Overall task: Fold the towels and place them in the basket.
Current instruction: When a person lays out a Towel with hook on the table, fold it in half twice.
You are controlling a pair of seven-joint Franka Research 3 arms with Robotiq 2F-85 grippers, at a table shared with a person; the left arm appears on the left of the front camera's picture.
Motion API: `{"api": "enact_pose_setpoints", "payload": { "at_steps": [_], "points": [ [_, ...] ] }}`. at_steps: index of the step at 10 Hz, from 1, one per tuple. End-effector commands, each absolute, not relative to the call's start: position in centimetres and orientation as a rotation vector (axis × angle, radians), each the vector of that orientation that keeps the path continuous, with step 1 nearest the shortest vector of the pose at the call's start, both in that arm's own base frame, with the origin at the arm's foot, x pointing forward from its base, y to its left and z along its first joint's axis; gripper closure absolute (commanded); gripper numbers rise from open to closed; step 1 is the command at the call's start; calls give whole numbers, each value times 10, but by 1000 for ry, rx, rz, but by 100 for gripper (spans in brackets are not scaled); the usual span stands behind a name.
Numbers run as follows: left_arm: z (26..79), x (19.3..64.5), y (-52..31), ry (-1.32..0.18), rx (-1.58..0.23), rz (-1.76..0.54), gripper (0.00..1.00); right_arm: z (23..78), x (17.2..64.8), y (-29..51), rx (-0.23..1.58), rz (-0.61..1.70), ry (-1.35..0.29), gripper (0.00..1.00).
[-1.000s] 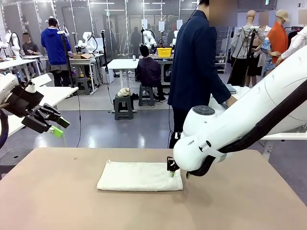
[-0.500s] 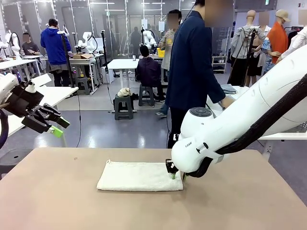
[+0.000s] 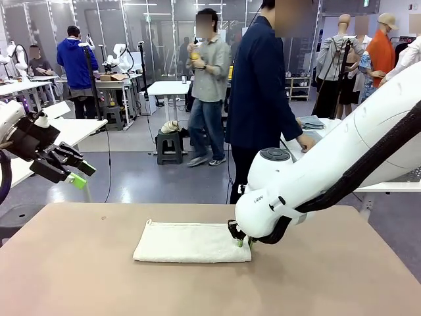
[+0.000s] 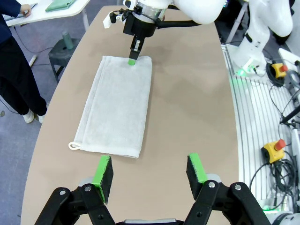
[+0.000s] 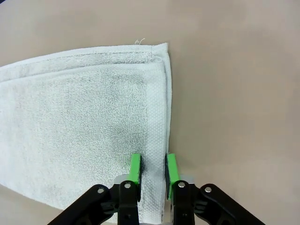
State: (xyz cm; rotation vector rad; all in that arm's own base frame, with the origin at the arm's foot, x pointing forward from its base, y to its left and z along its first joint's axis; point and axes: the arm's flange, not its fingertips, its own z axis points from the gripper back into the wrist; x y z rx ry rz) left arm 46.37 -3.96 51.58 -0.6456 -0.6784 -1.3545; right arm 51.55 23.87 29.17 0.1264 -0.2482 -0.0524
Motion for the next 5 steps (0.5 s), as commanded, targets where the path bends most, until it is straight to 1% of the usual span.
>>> {"api": "enact_pose_setpoints", "payload": {
  "at_steps": [1,4,5],
  "points": [
    [519,463,-40,-668,-638,-1354,20,289,519,249,92,-98,-263,72],
    [519,463,-40,-668,-638,-1354,20,286,518,247,76,-105,-252,72],
    [519,463,-40,-668,-638,-1354,20,286,518,247,75,-105,-249,75]
  ]
}}
